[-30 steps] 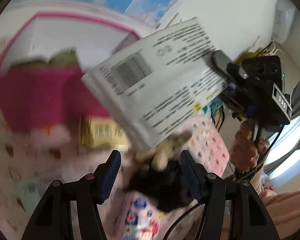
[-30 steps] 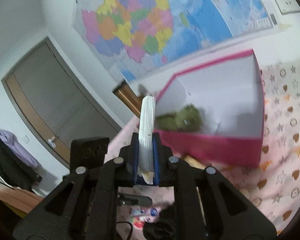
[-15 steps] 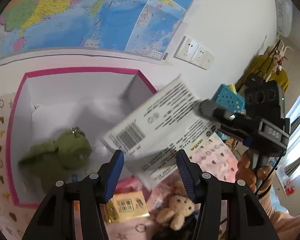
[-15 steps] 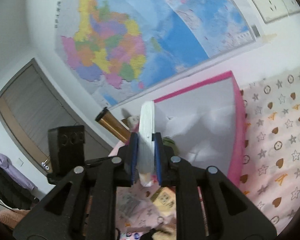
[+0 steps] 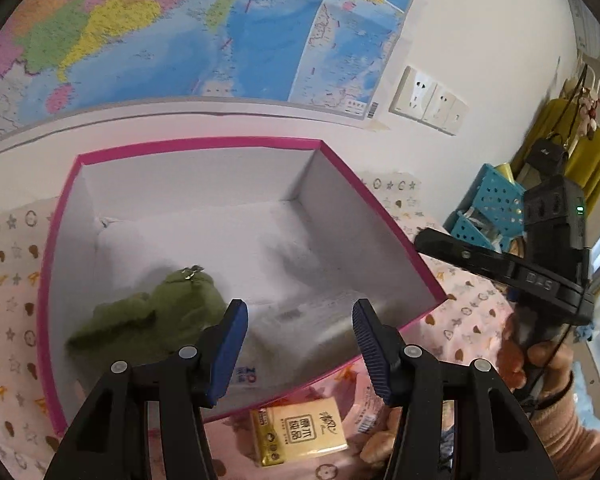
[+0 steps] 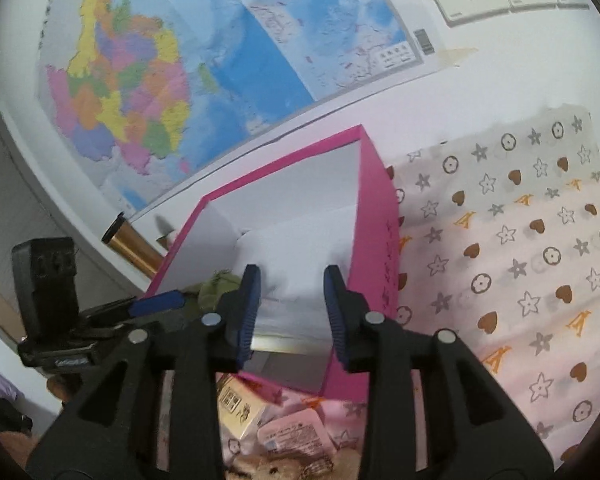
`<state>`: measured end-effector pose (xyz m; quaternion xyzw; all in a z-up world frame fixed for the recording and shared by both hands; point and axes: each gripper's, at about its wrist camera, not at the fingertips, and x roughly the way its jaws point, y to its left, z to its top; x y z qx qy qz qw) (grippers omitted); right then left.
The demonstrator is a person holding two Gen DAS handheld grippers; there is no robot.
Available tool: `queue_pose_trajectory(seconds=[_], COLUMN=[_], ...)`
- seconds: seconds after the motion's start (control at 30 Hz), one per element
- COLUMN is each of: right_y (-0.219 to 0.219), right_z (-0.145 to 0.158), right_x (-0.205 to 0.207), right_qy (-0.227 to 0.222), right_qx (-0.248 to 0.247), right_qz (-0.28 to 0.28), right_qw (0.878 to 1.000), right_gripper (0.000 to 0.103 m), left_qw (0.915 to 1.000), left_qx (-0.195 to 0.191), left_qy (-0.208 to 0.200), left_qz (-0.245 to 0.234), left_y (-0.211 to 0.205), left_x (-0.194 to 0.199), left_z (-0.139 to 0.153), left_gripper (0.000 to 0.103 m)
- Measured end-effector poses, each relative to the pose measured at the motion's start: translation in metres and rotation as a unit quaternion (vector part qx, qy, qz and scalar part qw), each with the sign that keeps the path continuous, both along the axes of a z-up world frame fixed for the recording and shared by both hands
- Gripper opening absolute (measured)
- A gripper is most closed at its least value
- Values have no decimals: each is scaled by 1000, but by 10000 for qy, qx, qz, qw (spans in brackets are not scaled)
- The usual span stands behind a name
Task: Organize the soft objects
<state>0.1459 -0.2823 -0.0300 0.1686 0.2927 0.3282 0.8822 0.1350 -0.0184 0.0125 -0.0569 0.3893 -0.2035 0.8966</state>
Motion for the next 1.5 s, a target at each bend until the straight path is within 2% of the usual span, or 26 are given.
queue_pose_trajectory(seconds=[0.13, 0.3, 0.4, 0.43, 0.6, 0.73, 0.93, 1.0, 1.1, 1.2, 1.23, 1.3, 1.33, 1.4, 1.43, 1.5], right_y=[3, 1, -3, -4, -12, -21, -36, -36, -32, -31, -32, -31, -31, -30, -30, -31], right_z=[5, 12, 17, 17, 15, -3, -55, -75, -89, -94, -94, -94, -93, -92, -91, -91], right_x=[-17, -45, -61, -66, -89, -98, -98, -95, -93, -91, -91, -91, -92, -93, -94, -95], right_qy=[-157, -262, -245, -219, -71, 245, 854, 1115, 1156, 1127, 1105, 1049, 1044, 1002, 955, 932], right_qx=[-293, -336, -260, -231, -406, -584, -797, -674, -700, -477, -451, -414, -384, -421, -479, -467], right_qz=[168, 519, 752, 824, 915, 775, 359, 388, 323, 325, 300, 303, 341, 291, 252, 205], right_qw=[9993, 9977, 9965, 9961, 9950, 9950, 9925, 9907, 9903, 9919, 9924, 9932, 9932, 9937, 9940, 9943], right_gripper=[36, 45, 53, 59, 61, 62, 65, 65, 65, 65, 64, 54, 46, 39, 32, 30], left_qw=[9996, 9986, 9983, 9983, 9969, 9946, 9900, 9885, 9870, 9868, 9865, 9862, 9860, 9856, 9854, 9849], left_qx=[59, 19, -23, -35, -213, -181, -216, -228, -194, -156, -188, -232, -243, -254, -237, -263], left_qy=[-261, -460, -415, -377, 52, 408, 862, 985, 1103, 1149, 1163, 1180, 1191, 1229, 1249, 1278], left_qz=[-59, -256, -412, -451, -749, -933, -1097, -1124, -1152, -1131, -1134, -1139, -1139, -1137, -1135, -1142], left_y=[1, 2, 0, -1, -14, -29, -44, -46, -51, -53, -53, -52, -52, -52, -53, -55], left_x=[-22, -55, -73, -78, -94, -97, -97, -96, -96, -97, -97, -97, -96, -95, -94, -92], left_z=[6, 11, 8, 5, -18, -40, -67, -72, -77, -80, -80, -81, -81, -82, -83, -84], left_gripper=[57, 58, 59, 59, 59, 59, 59, 58, 58, 56, 55, 51, 48, 44, 43, 42])
